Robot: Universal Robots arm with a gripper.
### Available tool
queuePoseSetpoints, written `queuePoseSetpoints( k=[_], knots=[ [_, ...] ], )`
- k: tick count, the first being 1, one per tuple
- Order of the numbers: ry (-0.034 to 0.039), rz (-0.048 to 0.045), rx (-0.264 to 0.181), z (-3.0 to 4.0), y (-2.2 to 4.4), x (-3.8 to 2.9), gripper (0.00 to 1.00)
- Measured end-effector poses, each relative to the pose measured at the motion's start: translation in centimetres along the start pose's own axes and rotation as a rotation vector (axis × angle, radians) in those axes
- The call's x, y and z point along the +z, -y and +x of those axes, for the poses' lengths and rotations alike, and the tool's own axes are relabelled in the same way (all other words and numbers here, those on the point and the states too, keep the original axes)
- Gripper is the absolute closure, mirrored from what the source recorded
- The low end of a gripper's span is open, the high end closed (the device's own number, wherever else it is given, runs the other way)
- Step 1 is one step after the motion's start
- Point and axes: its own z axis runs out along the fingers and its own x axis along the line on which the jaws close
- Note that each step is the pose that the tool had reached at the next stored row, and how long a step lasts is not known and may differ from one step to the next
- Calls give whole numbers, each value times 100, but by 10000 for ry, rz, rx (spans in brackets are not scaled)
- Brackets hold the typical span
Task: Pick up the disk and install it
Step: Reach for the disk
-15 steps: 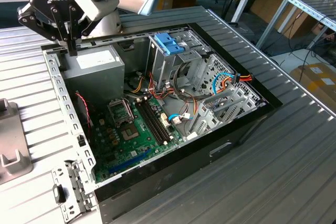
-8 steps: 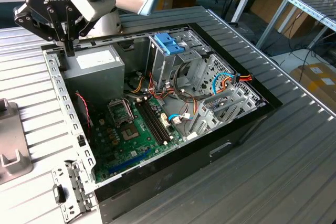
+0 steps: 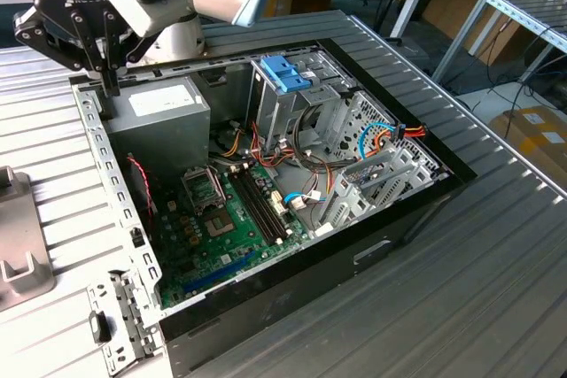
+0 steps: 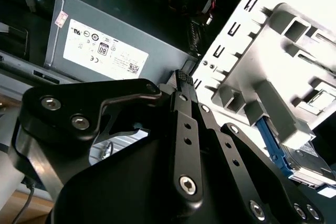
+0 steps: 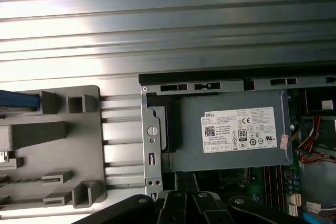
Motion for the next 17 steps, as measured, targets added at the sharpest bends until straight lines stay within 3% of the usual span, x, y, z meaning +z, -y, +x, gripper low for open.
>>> queuePoseSetpoints(
  k=[17],
  knots=[
    [0,0,0,142,11,-2,90]
  ],
)
